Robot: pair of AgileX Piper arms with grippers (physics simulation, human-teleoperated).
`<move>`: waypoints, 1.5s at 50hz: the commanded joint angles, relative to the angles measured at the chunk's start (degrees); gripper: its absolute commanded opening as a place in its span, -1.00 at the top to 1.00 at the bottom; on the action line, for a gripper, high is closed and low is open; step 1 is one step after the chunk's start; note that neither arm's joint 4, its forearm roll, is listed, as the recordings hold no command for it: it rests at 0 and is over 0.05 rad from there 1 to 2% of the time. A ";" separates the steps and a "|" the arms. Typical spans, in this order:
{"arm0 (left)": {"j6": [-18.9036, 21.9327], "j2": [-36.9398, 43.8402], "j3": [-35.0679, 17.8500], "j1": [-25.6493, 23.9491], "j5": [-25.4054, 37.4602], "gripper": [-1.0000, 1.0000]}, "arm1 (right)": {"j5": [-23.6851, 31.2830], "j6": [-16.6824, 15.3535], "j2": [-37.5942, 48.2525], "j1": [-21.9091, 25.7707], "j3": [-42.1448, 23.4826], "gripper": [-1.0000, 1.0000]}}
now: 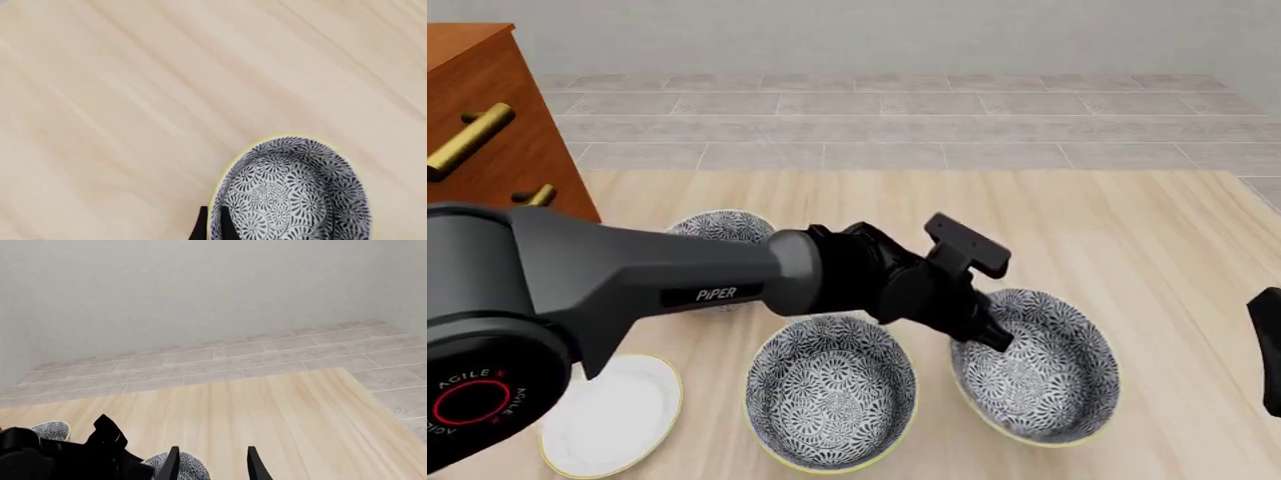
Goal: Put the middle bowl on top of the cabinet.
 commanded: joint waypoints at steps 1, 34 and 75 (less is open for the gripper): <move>-1.30 -1.16 0.24 0.44 -0.43 1.00 | -0.20 0.04 0.00 -0.10 0.16 -1.00; -10.67 -13.05 -1.93 -1.61 2.29 1.00 | -0.85 0.06 0.00 -0.31 0.81 -1.00; -11.85 -27.53 -5.27 13.20 18.62 1.00 | 0.34 -1.74 0.00 0.06 -0.25 -1.00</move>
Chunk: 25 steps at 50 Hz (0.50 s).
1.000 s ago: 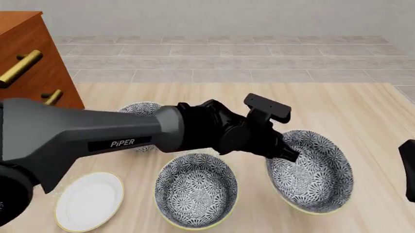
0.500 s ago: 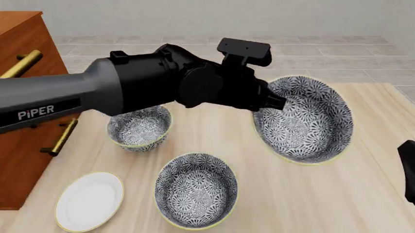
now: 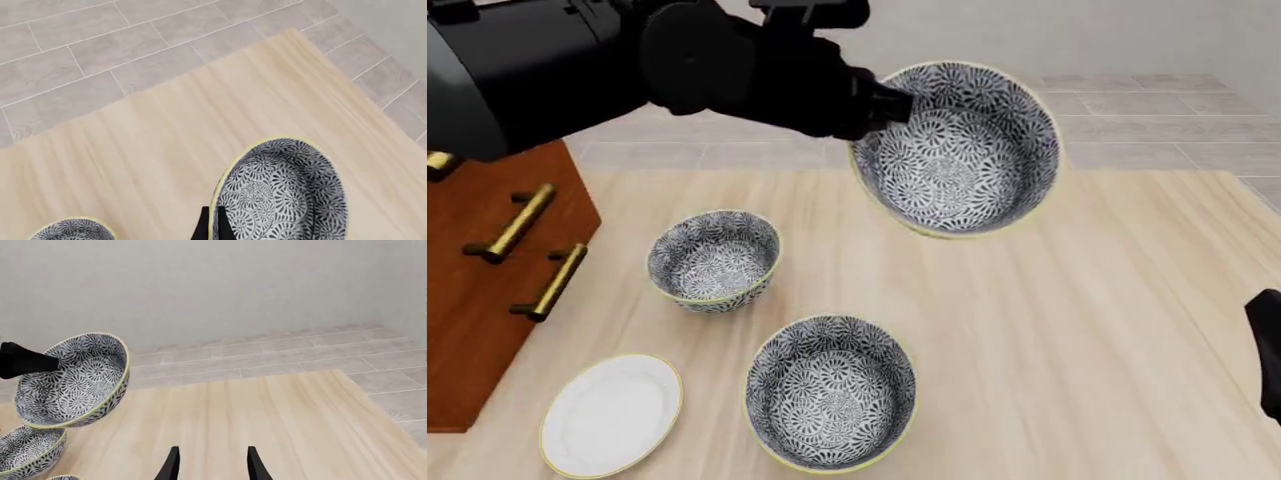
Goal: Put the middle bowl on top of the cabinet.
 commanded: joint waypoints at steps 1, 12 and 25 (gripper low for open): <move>-2.77 -1.08 -1.70 0.42 3.95 1.00 | 0.35 -0.32 0.00 -0.05 -0.41 -1.00; -5.02 -5.22 0.68 4.75 4.31 1.00 | 0.11 -0.23 0.00 -0.03 -0.18 -1.00; -1.98 -9.71 4.78 20.58 8.18 1.00 | -0.07 -0.39 0.00 -0.02 -0.06 -1.00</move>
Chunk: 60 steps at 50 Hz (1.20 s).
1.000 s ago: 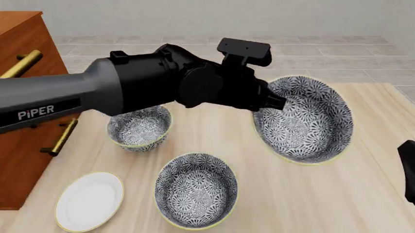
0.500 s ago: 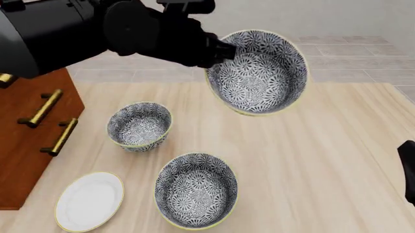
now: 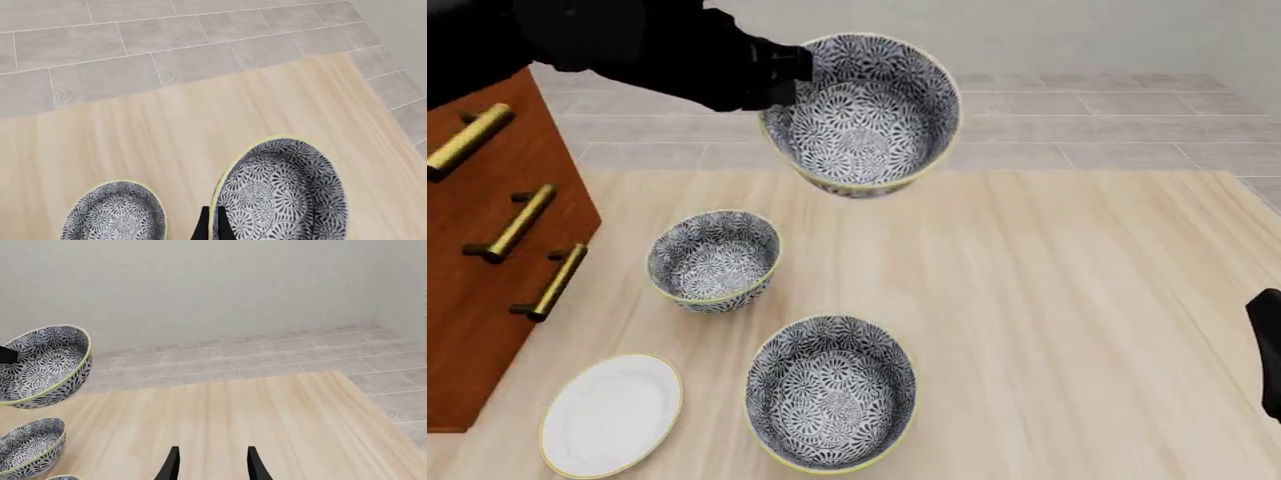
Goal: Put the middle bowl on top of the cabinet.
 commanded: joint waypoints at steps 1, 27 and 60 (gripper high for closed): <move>-0.80 -3.56 2.80 9.51 2.45 1.00 | -0.18 -0.11 0.00 0.01 0.14 -1.00; -9.30 -2.50 4.17 17.47 7.72 1.00 | -0.67 -0.10 0.00 -0.23 0.46 -1.00; -15.69 -5.74 1.47 24.24 15.69 1.00 | 0.12 -0.76 0.00 0.00 -0.16 -1.00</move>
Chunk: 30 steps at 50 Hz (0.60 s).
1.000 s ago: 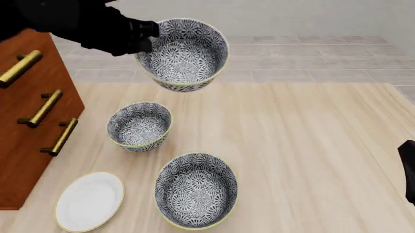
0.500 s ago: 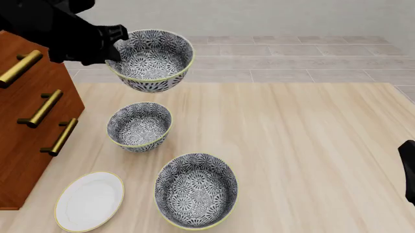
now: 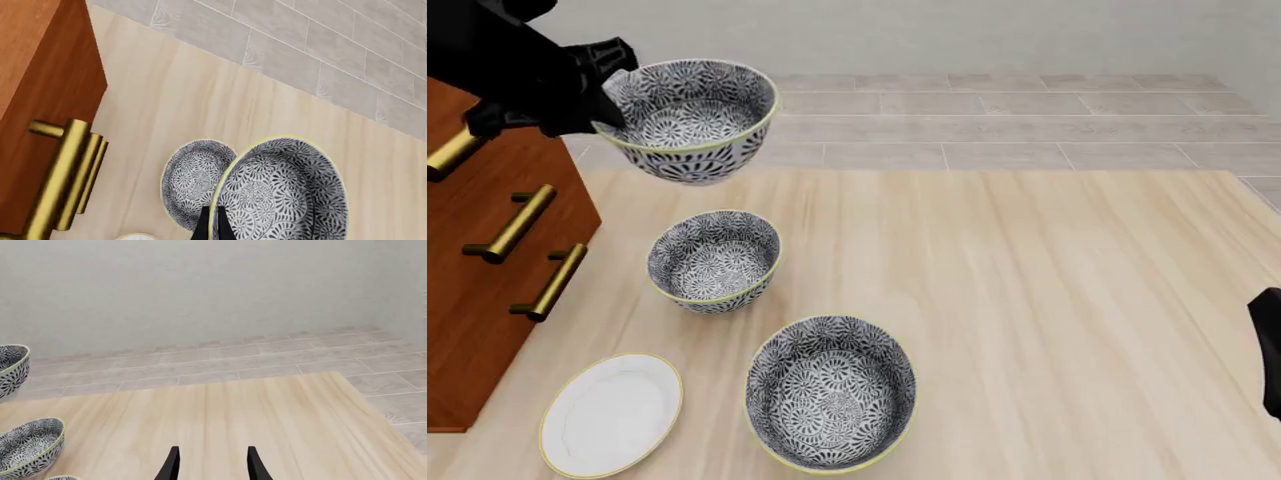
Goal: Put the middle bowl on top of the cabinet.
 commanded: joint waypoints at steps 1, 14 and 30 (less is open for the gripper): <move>-1.85 -1.80 -2.25 1.33 2.86 1.00 | 0.13 -0.46 0.00 0.26 0.02 -1.00; -3.00 -3.84 -6.18 4.07 7.69 1.00 | 0.01 -0.95 0.00 0.35 0.35 -1.00; -4.22 -5.16 -10.46 7.33 11.00 1.00 | 0.08 -0.97 0.00 0.15 0.21 -1.00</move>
